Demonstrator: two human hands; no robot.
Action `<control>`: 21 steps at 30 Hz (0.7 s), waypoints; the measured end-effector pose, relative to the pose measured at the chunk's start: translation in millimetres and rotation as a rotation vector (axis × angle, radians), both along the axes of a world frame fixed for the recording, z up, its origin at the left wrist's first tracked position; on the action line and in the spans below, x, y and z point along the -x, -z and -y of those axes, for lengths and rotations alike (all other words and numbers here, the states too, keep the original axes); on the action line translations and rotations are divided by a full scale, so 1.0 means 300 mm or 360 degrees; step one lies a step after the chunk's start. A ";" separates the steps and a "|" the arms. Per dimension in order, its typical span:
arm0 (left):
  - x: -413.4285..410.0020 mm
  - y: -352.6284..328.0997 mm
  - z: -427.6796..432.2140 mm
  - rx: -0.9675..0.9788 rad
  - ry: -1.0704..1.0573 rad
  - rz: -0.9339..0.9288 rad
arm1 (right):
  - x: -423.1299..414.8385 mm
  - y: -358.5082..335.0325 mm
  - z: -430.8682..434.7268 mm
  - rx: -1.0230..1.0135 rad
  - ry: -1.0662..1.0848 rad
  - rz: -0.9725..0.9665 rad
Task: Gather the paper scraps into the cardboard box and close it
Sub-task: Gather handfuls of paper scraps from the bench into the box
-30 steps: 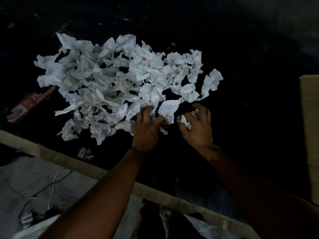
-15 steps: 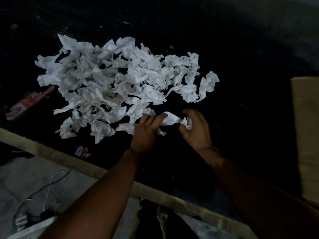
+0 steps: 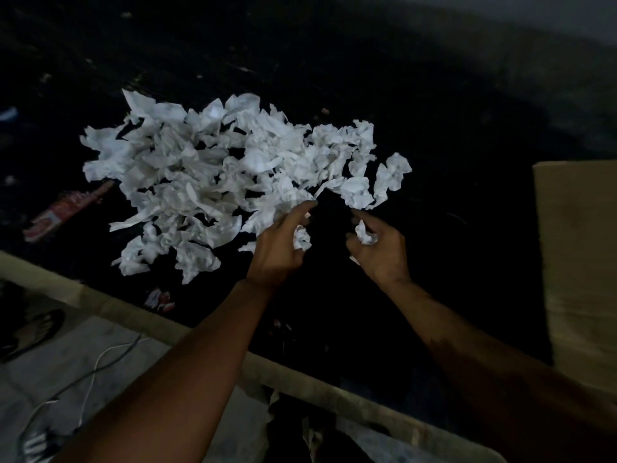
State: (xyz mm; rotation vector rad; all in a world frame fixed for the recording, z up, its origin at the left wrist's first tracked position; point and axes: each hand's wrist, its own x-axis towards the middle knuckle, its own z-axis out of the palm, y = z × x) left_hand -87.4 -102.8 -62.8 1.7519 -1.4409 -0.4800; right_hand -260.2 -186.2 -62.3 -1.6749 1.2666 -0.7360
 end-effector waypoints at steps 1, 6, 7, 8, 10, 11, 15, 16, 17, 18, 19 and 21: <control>-0.014 -0.005 0.005 0.0003 0.0022 0.0039 | -0.001 -0.017 0.004 -0.0018 -0.0016 0.0031; -0.042 -0.141 0.041 -0.0003 -0.0061 0.0018 | -0.017 -0.136 0.025 0.0000 -0.0051 0.0107; -0.046 -0.185 0.044 -0.0044 -0.0084 0.0023 | -0.019 -0.166 0.030 0.0017 -0.0066 0.0129; -0.052 -0.225 0.047 -0.0069 -0.0106 0.0027 | -0.021 -0.196 0.035 0.0046 -0.0094 0.0140; -0.063 -0.299 0.044 -0.0031 -0.0137 0.0033 | -0.022 -0.256 0.043 0.0116 -0.0153 0.0148; -0.066 -0.332 0.040 -0.0013 -0.0146 0.0036 | -0.021 -0.285 0.046 0.0150 -0.0176 0.0158; -0.063 -0.457 0.015 0.0063 -0.0231 0.0137 | -0.020 -0.403 0.052 0.0304 -0.0228 0.0173; -0.061 -0.486 0.010 0.0094 -0.0247 0.0162 | -0.019 -0.434 0.051 0.0344 -0.0240 0.0181; -0.057 -0.514 0.004 0.0122 -0.0252 0.0193 | -0.017 -0.466 0.049 0.0377 -0.0249 0.0184; -0.052 -0.539 -0.002 0.0144 -0.0248 0.0221 | -0.013 -0.497 0.047 0.0415 -0.0253 0.0185; -0.050 -0.562 -0.005 0.0161 -0.0246 0.0239 | -0.010 -0.529 0.044 0.0455 -0.0251 0.0183; -0.044 -0.609 -0.014 0.0222 -0.0244 0.0274 | 0.000 -0.589 0.034 0.0516 -0.0241 0.0164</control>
